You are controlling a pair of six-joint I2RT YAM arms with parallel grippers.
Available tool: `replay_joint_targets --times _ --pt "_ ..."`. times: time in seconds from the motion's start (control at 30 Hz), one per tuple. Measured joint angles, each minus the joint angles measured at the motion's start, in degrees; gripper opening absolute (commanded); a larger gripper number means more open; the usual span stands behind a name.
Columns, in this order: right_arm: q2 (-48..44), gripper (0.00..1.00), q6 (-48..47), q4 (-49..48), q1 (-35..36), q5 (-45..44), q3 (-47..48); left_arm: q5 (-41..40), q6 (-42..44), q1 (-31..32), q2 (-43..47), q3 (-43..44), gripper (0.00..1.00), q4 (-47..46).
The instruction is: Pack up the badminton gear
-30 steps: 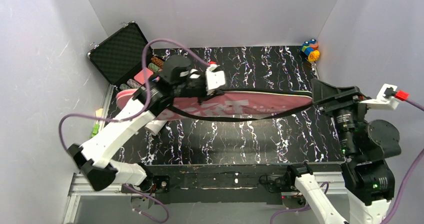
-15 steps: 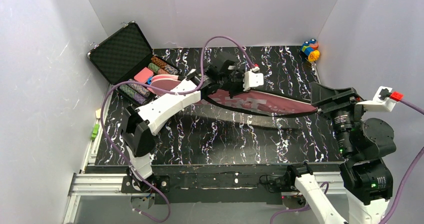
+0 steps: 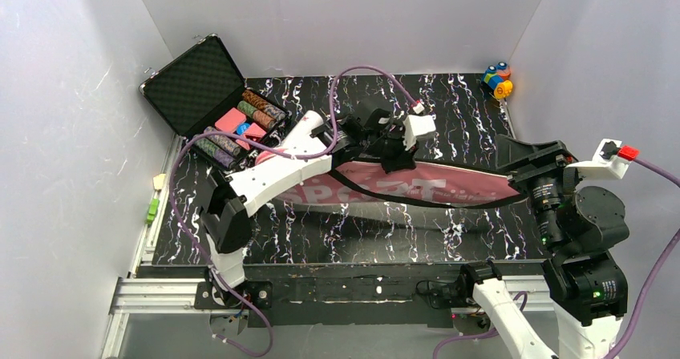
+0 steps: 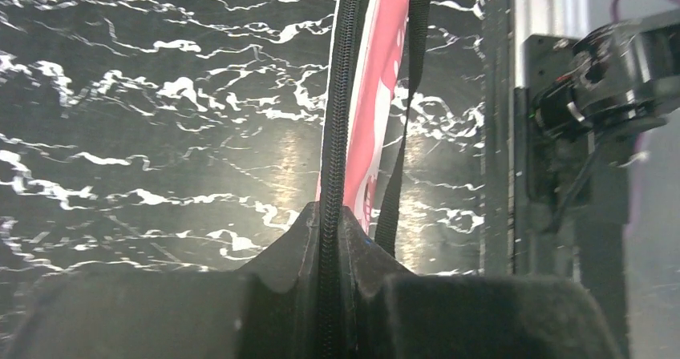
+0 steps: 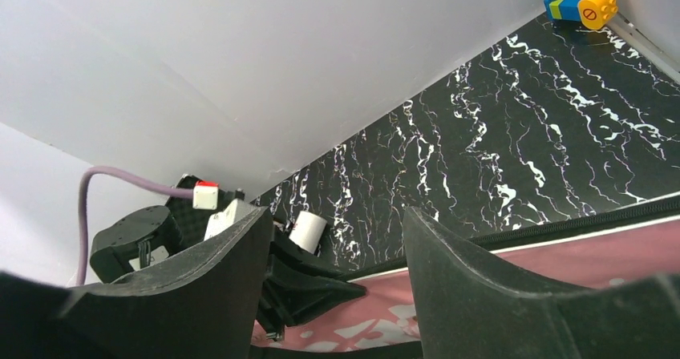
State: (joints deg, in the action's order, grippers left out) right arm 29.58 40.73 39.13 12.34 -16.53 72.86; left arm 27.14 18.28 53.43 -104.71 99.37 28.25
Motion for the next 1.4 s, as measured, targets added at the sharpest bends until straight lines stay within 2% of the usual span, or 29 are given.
replay_joint_targets --times 0.23,0.37,0.43,0.5,0.67,0.73,0.8,0.83,0.9,1.03,1.17,1.27,1.4 --pt "0.02 0.7 -0.02 0.35 0.0 -1.2 -0.26 2.89 -16.26 0.0 -5.09 -0.02 0.0 -3.08" --pt "0.37 0.71 -0.04 0.48 0.0 -1.57 -0.66 3.02 -20.52 0.0 -9.62 -0.02 0.0 -3.54" --pt "0.76 0.72 -0.04 0.44 0.0 -1.57 -0.66 3.52 -21.49 -0.13 -11.96 0.74 0.04 -3.39" --pt "1.14 0.72 0.02 0.39 0.0 -1.6 -0.66 4.37 -21.84 -0.74 -14.12 3.58 0.13 -2.62" --pt "1.66 0.73 0.42 0.0 0.0 -1.6 -1.33 6.36 -19.32 -2.62 -20.22 11.69 0.46 0.94" --pt "1.92 0.74 0.61 0.07 0.0 -1.57 -1.51 6.47 -17.77 -3.39 -22.47 14.86 0.63 3.1" --pt "2.27 0.77 0.66 0.02 -0.02 -1.55 -1.51 6.32 -16.24 -4.15 -23.67 16.63 0.89 5.05" --pt "2.45 0.78 0.66 0.02 0.0 -1.55 -1.51 6.23 -15.47 -4.59 -23.91 16.98 0.97 5.92" --pt "2.91 0.8 0.68 0.04 -0.02 -1.55 -1.51 5.25 -14.19 -5.62 -23.89 17.25 1.0 7.76" --pt "5.07 0.82 0.24 0.09 0.0 -1.07 -1.49 1.77 -12.55 -7.74 -23.23 19.96 1.0 11.72" --pt "10.71 0.83 -0.87 0.15 0.0 0.5 -1.38 0.17 -12.76 -12.22 -17.64 19.96 0.99 14.71" --pt "16.26 0.84 -2.6 -2.23 0.0 1.62 -3.45 -0.37 -13.84 -19.58 -7.76 14.6 1.0 14.64" --pt "22.32 0.85 -5.86 -5.64 0.0 1.4 -10.19 -1.22 -14.38 -33.33 8.68 1.51 1.0 11.63"
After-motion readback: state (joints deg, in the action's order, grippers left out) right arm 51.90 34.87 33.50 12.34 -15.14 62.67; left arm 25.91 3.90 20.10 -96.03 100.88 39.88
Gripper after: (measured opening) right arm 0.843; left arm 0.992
